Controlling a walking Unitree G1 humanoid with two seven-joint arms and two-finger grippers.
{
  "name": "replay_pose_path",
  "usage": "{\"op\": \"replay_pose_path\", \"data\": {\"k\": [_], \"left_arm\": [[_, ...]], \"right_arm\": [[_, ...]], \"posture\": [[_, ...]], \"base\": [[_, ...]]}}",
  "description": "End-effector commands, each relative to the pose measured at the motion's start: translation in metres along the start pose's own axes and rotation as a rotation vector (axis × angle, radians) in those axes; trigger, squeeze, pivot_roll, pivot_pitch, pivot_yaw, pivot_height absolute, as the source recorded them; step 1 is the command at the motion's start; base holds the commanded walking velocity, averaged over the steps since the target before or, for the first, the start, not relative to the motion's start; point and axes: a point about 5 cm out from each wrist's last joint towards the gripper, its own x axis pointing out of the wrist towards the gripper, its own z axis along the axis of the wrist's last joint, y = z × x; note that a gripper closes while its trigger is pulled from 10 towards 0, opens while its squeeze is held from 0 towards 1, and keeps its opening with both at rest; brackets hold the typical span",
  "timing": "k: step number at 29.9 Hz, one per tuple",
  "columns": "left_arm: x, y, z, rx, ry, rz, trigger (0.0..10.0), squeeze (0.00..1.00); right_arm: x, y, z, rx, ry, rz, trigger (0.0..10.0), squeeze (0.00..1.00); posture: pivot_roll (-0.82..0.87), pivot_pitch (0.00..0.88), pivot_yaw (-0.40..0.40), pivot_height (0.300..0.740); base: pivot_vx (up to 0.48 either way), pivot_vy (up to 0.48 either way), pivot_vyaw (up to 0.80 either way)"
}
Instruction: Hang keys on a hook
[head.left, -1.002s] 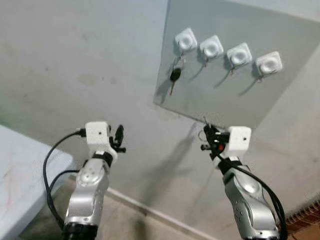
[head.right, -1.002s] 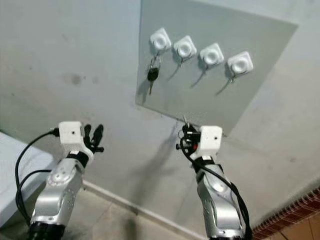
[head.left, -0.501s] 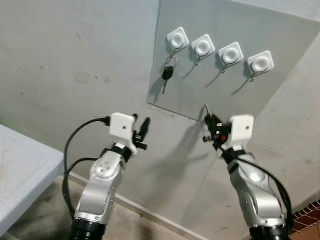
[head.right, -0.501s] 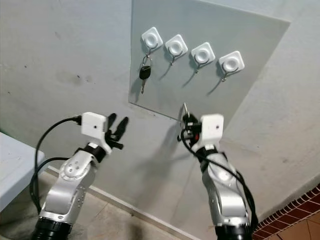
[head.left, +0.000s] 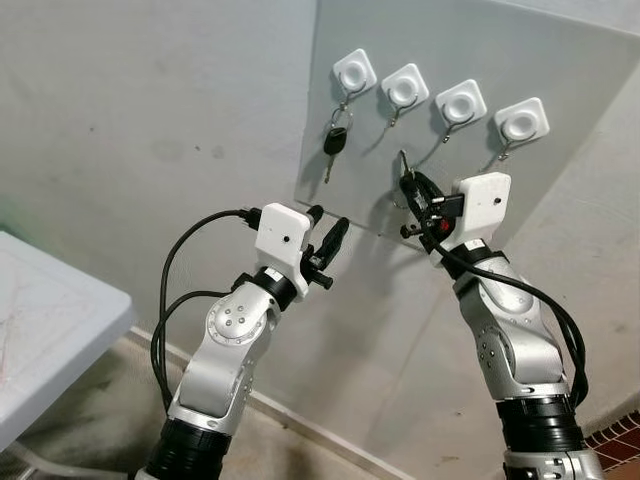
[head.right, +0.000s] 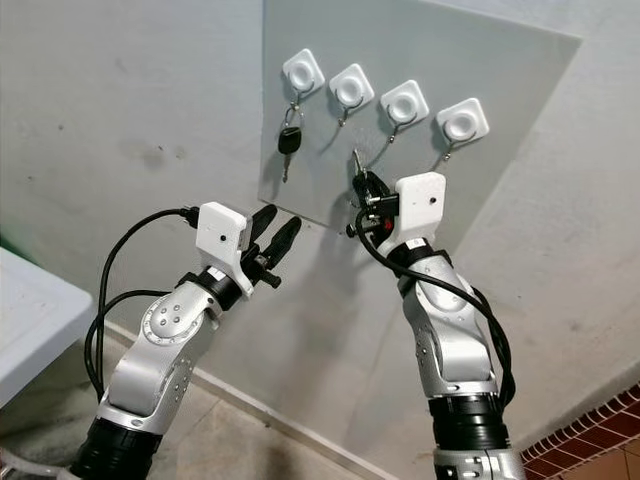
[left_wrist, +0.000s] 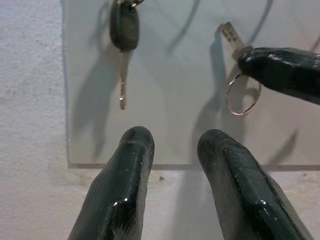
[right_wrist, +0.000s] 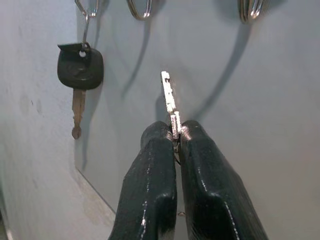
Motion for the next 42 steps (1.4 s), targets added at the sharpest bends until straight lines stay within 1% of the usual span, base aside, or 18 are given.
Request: {"op": "replay_pose_path", "data": {"k": [1,5,9,10,12,14,15,17,20,23,27,31,36,39,42], "left_arm": [[0.001,-0.002,0.007,0.014,-0.022,-0.007,10.0,0.00],[0.001,-0.002,0.007,0.011,-0.022,-0.008,10.0,0.00],[0.001,-0.004,0.006,0.034,-0.020,-0.028,10.0,0.00],[0.001,-0.004,0.006,0.034,-0.020,-0.028,10.0,0.00],[0.001,-0.005,0.008,0.027,-0.033,-0.039,10.0,0.00],[0.001,-0.006,0.008,0.026,-0.036,-0.043,10.0,0.00],[0.001,-0.008,0.010,0.023,-0.046,-0.061,10.0,0.00],[0.001,-0.009,0.010,0.026,-0.048,-0.070,10.0,0.00],[0.000,-0.015,0.009,0.039,-0.048,-0.119,10.0,0.00],[-0.001,-0.017,0.008,0.049,-0.045,-0.140,10.0,0.00],[-0.003,-0.023,0.006,0.090,-0.039,-0.191,10.0,0.00],[0.000,-0.025,0.011,0.085,-0.056,-0.205,10.0,0.00],[0.001,-0.025,0.013,0.100,-0.067,-0.214,10.0,0.00],[0.001,-0.025,0.014,0.107,-0.072,-0.214,10.0,0.00],[0.000,-0.025,0.013,0.108,-0.073,-0.214,10.0,0.00]], "right_arm": [[-0.004,-0.010,0.012,-0.021,-0.055,-0.022,10.0,0.00],[-0.008,-0.010,0.019,-0.022,-0.104,0.001,10.0,0.00],[-0.010,-0.013,0.029,-0.032,-0.163,-0.019,10.0,0.00],[-0.010,-0.013,0.029,-0.032,-0.163,-0.019,10.0,0.00],[-0.014,-0.013,0.034,-0.033,-0.205,-0.023,10.0,0.00],[-0.015,-0.013,0.035,-0.039,-0.213,-0.023,10.0,0.00],[-0.017,-0.013,0.037,-0.057,-0.227,-0.021,10.0,0.00],[-0.019,-0.013,0.037,-0.062,-0.235,-0.022,10.0,0.00],[-0.027,-0.011,0.035,-0.118,-0.250,-0.015,10.0,0.00],[-0.029,-0.010,0.034,-0.121,-0.253,-0.013,10.0,0.00],[-0.032,-0.007,0.031,-0.157,-0.236,0.007,10.0,0.00],[-0.034,-0.003,0.030,-0.170,-0.237,0.026,10.0,0.00],[-0.035,0.001,0.031,-0.182,-0.247,0.048,10.0,0.00],[-0.034,0.006,0.035,-0.189,-0.273,0.064,10.0,0.00],[-0.033,0.006,0.038,-0.193,-0.290,0.062,10.0,0.00]], "posture": [[0.14,0.000,-0.114,0.736],[0.13,0.000,-0.111,0.736],[0.13,0.000,-0.109,0.736],[0.13,0.000,-0.109,0.736],[0.13,0.000,-0.106,0.736],[0.13,0.000,-0.104,0.736],[0.12,0.000,-0.101,0.736],[0.12,0.000,-0.099,0.736],[0.12,0.000,-0.094,0.736],[0.12,0.000,-0.092,0.736],[0.11,0.000,-0.088,0.736],[0.11,0.000,-0.086,0.736],[0.11,0.000,-0.081,0.736],[0.11,0.000,-0.083,0.736],[0.11,0.000,-0.083,0.736]], "base": [[0.000,0.000,0.00],[0.000,0.000,0.00],[0.000,0.000,0.00],[0.000,0.000,0.00],[0.000,0.000,0.00],[0.000,0.000,0.00],[0.000,0.000,0.00],[0.000,0.000,0.00],[0.000,0.000,0.00],[0.000,0.000,0.00],[0.000,0.000,0.00],[0.000,0.000,0.00],[0.000,0.000,0.00],[0.000,0.000,0.00],[0.000,0.000,0.00]]}}
